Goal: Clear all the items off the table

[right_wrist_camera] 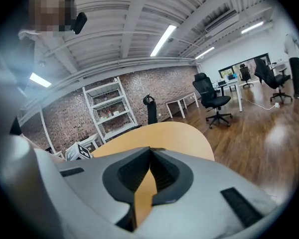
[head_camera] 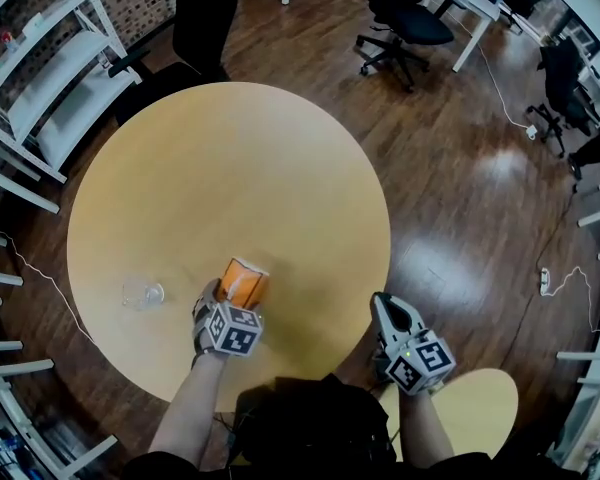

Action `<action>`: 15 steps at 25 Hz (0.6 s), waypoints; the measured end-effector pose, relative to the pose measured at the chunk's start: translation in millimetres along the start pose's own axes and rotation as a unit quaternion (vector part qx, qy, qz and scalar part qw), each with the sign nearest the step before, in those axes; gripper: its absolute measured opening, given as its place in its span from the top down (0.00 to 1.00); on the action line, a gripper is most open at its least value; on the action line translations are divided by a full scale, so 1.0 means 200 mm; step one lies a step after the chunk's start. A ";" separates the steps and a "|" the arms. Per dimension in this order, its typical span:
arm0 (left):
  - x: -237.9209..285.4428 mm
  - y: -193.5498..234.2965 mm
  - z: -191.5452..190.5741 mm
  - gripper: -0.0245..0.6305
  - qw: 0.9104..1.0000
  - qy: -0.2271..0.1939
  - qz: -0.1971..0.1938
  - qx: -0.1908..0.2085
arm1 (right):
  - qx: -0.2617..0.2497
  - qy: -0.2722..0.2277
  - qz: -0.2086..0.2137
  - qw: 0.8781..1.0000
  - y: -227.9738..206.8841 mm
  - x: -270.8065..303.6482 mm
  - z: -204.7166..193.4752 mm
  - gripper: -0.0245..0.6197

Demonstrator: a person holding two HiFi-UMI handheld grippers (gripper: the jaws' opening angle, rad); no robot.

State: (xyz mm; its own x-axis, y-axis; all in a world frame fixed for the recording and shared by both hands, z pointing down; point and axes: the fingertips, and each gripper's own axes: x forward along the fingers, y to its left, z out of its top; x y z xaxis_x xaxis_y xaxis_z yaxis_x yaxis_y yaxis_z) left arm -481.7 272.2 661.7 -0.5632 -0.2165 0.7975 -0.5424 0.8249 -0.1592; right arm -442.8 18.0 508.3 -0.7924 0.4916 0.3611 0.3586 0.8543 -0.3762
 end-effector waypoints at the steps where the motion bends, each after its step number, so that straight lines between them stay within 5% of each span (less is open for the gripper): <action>1: 0.00 0.00 0.00 0.25 1.000 0.001 -0.006 -0.005 | -0.003 0.002 0.002 1.000 0.01 0.01 0.00 0.95; 4: -0.02 0.00 0.01 0.18 0.999 -0.002 -0.028 -0.028 | -0.012 0.012 0.009 1.000 0.04 0.03 0.01 0.95; 12: -0.24 0.06 0.16 0.20 0.992 -0.091 -0.020 -0.088 | -0.037 0.015 0.045 0.998 0.18 0.04 0.04 0.95; 15: -0.36 0.08 0.12 0.21 0.985 -0.109 -0.028 -0.131 | -0.027 -0.009 0.102 0.994 0.31 0.00 0.06 0.95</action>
State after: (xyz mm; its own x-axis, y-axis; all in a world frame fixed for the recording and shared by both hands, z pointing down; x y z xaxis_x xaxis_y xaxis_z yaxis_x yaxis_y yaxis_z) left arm -464.0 288.3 588.0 -0.6735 -0.3489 0.6517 -0.4133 0.9087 0.0593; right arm -425.9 68.8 474.7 -0.7091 0.6526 0.2668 0.5377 0.7454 -0.3941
